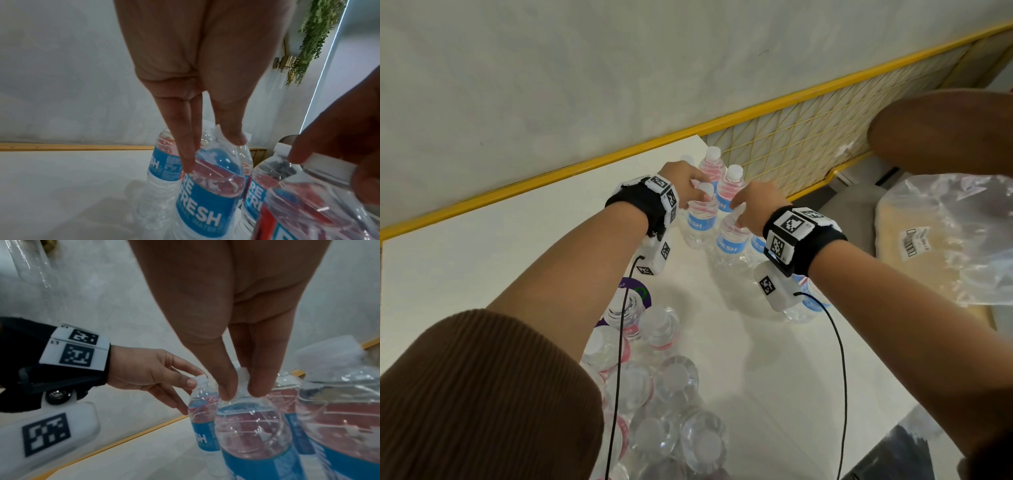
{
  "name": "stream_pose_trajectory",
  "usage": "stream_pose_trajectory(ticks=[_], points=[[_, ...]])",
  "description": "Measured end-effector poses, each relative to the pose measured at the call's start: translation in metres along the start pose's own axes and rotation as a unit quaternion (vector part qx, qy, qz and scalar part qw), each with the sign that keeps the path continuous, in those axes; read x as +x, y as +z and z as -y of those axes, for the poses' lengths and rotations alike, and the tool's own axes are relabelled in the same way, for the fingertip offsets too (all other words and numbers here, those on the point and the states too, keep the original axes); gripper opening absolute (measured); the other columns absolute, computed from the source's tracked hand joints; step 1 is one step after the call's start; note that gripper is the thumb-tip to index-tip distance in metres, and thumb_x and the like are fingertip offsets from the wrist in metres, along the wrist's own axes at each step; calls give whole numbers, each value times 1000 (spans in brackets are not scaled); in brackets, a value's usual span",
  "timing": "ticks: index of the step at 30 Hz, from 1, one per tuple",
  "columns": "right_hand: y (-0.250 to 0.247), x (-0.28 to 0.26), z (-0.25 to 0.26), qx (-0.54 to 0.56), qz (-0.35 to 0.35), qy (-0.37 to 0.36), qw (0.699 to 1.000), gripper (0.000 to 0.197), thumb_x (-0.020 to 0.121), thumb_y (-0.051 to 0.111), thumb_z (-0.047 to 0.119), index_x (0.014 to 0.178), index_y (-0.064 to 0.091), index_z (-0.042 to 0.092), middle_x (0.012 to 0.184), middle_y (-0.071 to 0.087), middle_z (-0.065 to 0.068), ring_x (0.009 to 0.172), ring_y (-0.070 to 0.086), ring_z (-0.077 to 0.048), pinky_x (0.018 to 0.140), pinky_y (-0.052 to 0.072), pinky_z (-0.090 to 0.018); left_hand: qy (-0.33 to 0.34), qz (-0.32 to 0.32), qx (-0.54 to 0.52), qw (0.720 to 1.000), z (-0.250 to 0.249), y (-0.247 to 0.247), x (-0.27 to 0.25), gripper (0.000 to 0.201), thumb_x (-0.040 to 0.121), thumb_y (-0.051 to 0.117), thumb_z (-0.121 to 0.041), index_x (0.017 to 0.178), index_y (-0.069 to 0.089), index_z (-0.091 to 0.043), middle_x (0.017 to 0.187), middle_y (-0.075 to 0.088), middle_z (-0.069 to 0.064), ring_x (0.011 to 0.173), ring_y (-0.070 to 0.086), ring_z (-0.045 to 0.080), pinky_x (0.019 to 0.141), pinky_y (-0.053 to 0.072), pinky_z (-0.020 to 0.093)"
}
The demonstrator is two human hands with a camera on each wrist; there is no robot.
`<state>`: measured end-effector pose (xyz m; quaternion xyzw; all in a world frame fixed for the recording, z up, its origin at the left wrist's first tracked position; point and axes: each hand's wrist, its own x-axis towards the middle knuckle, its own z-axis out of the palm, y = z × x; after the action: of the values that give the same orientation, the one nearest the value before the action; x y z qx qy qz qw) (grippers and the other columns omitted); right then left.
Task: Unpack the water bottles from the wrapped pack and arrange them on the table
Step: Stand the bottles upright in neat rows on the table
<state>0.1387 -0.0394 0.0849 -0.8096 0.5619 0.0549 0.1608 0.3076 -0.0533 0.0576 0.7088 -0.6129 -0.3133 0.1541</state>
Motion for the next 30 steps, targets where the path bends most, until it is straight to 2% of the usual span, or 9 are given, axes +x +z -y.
stream_pose_trajectory(ticks=[4,10,12,14,16,19,23,26,30], points=[[4,5,3,14,-8,5,1000,35,89,60,10,124,62,18,125,58,-10,112,56,-26,79,42,-25,10,-19,6,1000,-3,4,4,45,82,73,-24,125,62,-18,119,62,15,102,65,33,94,52,38],[8,13,9,17,-22,8,1000,35,93,55,13,128,57,15,127,55,-10,120,50,-28,94,45,-31,20,-12,34,999,-6,2,7,44,84,70,-25,127,60,-21,122,62,14,106,63,32,98,48,37],[8,14,9,20,-16,5,1000,38,92,56,16,130,56,18,127,55,-8,121,49,-28,93,45,-31,19,-12,42,999,-4,3,7,44,84,69,-31,126,60,-24,120,63,12,106,63,31,97,48,33],[8,14,8,20,-10,0,1000,40,91,57,19,130,55,18,127,56,-7,122,48,-28,91,44,-30,15,-13,38,999,-3,4,7,45,83,68,-38,126,61,-27,117,65,9,104,64,28,90,49,31],[8,14,6,22,-14,1,1000,38,91,57,18,128,57,16,126,57,-8,118,52,-28,85,44,-29,9,-12,30,999,-3,2,7,41,85,66,-37,124,62,-27,119,63,8,105,64,27,86,48,29],[6,13,3,34,-24,17,999,32,90,58,13,122,61,10,122,58,-12,110,58,-28,83,46,-28,1,-6,35,999,-3,-2,8,38,88,62,-33,125,61,-25,126,59,7,109,61,30,90,49,32],[8,15,-1,36,-23,31,999,32,92,56,12,123,59,6,124,56,-15,111,57,-28,88,48,-31,-8,22,57,998,-2,4,7,50,90,60,-35,138,47,-27,134,55,8,115,57,29,87,50,33],[9,17,-3,38,-26,34,998,33,92,55,14,125,58,7,125,55,-14,114,54,-28,89,47,-30,-20,40,8,999,-2,12,5,54,91,59,-31,142,41,-30,132,56,10,106,62,31,85,57,43],[17,21,-2,49,-16,30,998,38,87,61,18,125,57,16,122,55,-13,114,54,-28,86,46,-31,-32,39,-24,998,-4,12,3,57,87,61,-38,141,41,-32,122,60,8,97,66,29,82,58,41]])
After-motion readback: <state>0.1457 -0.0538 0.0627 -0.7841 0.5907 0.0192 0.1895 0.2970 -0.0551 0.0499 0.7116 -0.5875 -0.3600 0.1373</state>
